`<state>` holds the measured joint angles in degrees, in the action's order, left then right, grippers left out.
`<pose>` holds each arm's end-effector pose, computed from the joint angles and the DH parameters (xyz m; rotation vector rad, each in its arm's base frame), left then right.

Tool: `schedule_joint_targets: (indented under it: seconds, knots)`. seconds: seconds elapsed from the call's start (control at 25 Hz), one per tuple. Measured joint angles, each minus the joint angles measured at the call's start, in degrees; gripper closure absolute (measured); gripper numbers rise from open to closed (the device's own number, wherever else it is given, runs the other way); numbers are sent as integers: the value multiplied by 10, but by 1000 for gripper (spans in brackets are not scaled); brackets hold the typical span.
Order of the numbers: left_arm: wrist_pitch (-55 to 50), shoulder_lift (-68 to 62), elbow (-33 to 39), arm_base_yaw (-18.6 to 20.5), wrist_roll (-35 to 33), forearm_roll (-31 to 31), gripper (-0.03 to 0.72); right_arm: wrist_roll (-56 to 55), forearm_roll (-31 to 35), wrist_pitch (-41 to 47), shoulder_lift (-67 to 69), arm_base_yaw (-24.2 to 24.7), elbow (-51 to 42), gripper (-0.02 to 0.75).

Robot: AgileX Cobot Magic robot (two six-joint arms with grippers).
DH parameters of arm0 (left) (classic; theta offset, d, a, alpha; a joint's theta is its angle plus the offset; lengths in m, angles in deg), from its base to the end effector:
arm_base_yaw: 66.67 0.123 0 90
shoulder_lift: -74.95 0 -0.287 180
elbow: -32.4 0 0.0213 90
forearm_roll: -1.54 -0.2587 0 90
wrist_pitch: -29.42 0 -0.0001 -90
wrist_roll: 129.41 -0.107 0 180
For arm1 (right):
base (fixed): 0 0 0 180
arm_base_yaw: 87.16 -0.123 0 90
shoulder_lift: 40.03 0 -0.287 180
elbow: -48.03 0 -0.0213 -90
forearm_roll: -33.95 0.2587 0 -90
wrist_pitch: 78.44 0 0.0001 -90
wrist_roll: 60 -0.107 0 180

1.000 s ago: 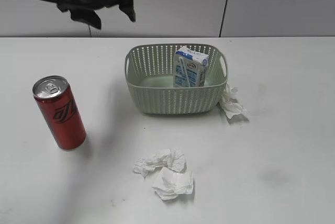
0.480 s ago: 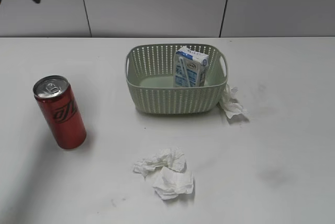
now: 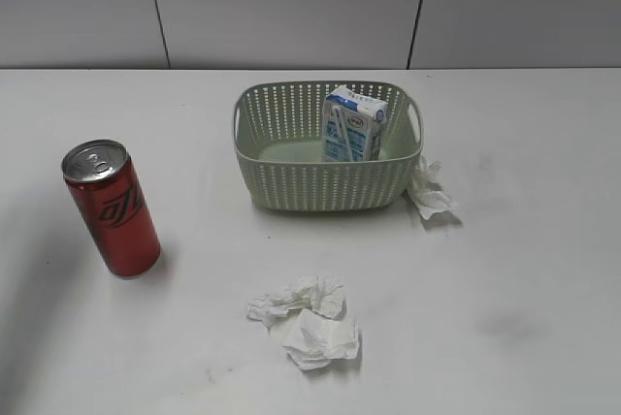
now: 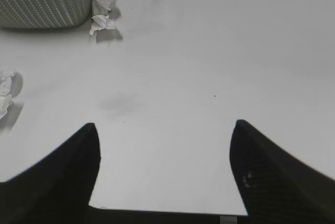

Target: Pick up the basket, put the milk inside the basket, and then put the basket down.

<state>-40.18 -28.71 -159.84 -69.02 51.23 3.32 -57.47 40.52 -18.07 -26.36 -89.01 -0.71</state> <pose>0.3612 -0.0179 0.3156 0.0336 2.8105 -0.0557 0.0298 0.0116 0.2720 -0.0793 2.1384 0.1330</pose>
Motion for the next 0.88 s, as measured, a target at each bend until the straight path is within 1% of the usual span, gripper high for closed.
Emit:
schedule_joint_targets:
  seconds: [0.28,0.52,0.68,0.88]
  knots:
    - [9,171,207,0,-6,-12,95,0,0,0,0,0,0,153]
    - [34,349,352,0,-6,-12,95,0,0,0,0,0,0,153]
    - [40,467,424,0,-6,-10,95,0,0,0,0,0,0,153]
    - [36,598,484,0,-6,-9,95,-1,0,0,0,0,0,153]
